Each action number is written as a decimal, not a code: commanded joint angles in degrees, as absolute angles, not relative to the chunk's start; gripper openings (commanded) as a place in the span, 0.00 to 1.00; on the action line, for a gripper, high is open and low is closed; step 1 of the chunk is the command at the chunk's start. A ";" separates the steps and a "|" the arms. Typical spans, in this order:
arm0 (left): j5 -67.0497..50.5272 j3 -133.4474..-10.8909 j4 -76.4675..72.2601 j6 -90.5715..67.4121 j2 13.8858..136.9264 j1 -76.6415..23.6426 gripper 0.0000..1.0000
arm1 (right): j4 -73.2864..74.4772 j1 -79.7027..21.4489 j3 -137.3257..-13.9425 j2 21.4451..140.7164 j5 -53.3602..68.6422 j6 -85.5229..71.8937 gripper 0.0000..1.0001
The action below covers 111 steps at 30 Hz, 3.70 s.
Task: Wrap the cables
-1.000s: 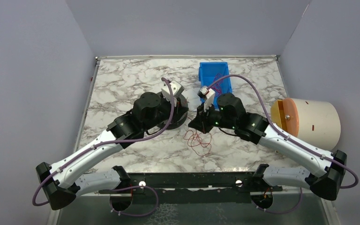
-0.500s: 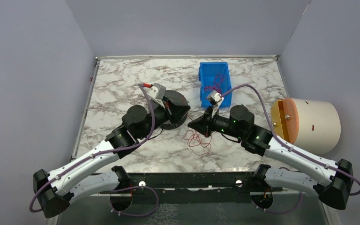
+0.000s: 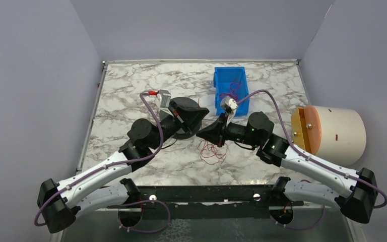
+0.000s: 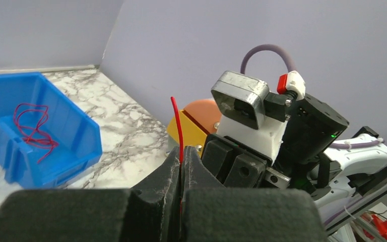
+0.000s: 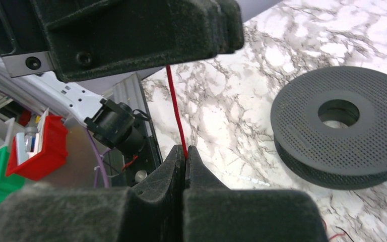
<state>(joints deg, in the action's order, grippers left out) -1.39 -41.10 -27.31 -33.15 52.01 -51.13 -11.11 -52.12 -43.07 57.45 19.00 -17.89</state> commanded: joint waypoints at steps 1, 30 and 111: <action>-4.60 -41.11 -39.98 -33.75 52.87 -51.00 0.00 | -13.66 -52.34 -43.23 58.93 26.58 -17.68 0.01; 0.86 -35.11 -39.39 -27.51 47.58 -51.05 0.29 | 1.86 -52.47 -47.64 56.67 8.88 -19.91 0.01; -40.47 -44.06 -6.08 -33.06 88.49 3.42 0.79 | 16.75 -33.69 -44.27 64.60 10.08 -25.42 0.01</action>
<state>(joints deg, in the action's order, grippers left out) -33.65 -42.02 -2.85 -31.81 84.95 2.83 18.92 -34.02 -44.77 66.00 6.81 -25.89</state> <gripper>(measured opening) 0.785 0.020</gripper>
